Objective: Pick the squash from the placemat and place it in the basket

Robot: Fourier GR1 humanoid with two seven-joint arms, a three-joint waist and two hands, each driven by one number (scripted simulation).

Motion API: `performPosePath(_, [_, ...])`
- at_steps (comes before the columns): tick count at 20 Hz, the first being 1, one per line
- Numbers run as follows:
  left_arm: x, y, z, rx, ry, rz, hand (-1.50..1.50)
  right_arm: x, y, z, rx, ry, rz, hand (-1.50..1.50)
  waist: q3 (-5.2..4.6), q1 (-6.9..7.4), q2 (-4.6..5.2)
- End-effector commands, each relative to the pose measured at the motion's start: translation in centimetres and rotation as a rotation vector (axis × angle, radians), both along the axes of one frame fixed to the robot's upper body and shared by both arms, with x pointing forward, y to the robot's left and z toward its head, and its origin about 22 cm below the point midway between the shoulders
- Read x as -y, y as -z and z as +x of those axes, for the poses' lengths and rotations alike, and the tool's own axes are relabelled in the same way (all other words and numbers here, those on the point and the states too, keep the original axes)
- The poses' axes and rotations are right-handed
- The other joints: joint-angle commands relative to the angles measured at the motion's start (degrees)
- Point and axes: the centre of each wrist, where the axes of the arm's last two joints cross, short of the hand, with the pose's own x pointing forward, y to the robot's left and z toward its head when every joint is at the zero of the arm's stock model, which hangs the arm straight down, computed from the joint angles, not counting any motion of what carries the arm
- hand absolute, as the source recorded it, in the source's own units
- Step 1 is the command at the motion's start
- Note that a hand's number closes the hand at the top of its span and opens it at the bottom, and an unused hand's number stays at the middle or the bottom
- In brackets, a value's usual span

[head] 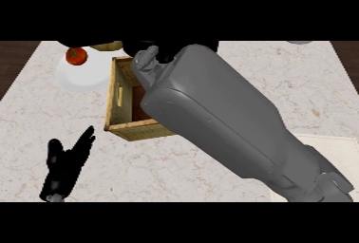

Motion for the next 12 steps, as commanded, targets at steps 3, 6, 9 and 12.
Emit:
performPosePath(3, [0.0, 1.7, -1.1, -0.081, -0.044, 0.009, 0.00, 0.2, 3.2, 1.5, -0.081, 0.065, 0.156, 1.50, -0.46, -0.95, 0.18])
performPosePath(6, [-1.4, 1.3, -1.8, -0.094, -0.068, 0.002, 0.00, 0.3, 5.1, 3.2, -0.122, 0.250, -0.017, 1.50, -0.49, -2.54, -0.41])
performPosePath(9, [-0.1, 1.7, -1.8, -0.092, -0.057, -0.010, 0.00, 0.8, 6.6, 3.9, -0.155, 0.204, -0.092, 1.50, -0.45, -2.24, -0.05])
performPosePath(12, [-0.3, 1.9, -1.6, -0.087, -0.069, 0.002, 0.00, 0.0, 5.1, 2.7, -0.147, 0.165, -0.156, -1.50, -0.43, -2.94, -0.29])
